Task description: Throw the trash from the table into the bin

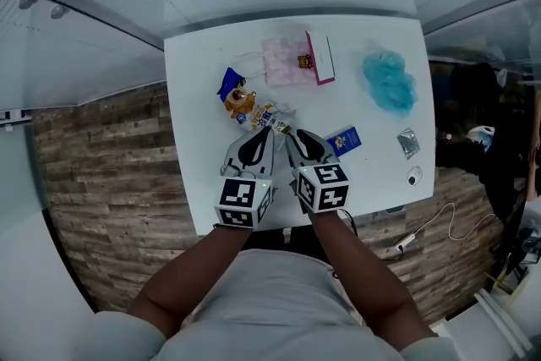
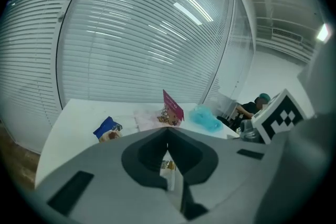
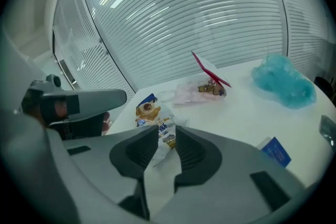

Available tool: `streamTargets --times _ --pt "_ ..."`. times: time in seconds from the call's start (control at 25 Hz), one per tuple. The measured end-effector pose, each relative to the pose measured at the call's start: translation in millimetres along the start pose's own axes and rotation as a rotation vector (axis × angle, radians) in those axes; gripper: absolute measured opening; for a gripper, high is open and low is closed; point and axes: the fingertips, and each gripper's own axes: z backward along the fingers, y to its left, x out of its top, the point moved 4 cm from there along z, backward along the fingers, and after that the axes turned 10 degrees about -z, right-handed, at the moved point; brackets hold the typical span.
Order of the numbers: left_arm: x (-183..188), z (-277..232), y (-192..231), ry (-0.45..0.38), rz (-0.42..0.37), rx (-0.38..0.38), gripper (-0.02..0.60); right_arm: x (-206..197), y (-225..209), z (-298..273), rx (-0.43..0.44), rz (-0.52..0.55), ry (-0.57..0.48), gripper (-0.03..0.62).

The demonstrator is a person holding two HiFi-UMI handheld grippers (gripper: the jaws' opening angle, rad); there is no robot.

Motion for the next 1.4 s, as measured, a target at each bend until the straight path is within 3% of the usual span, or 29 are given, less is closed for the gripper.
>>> streamTargets --times 0.8,1.12,1.4 --pt "-49.7 -2.4 6.5 0.073 0.021 -0.012 0.005 -26.7 -20.5 -43.6 -0.026 -0.104 0.086 0.1" --pt "-58.1 -3.3 5.6 0.087 0.024 -0.015 0.005 -30.9 -20.7 -49.3 -0.035 -0.076 0.1 0.098" --pt "-59.1 -1.0 4.7 0.093 0.017 -0.012 0.005 -28.5 -16.7 -42.1 -0.047 -0.041 0.074 0.017"
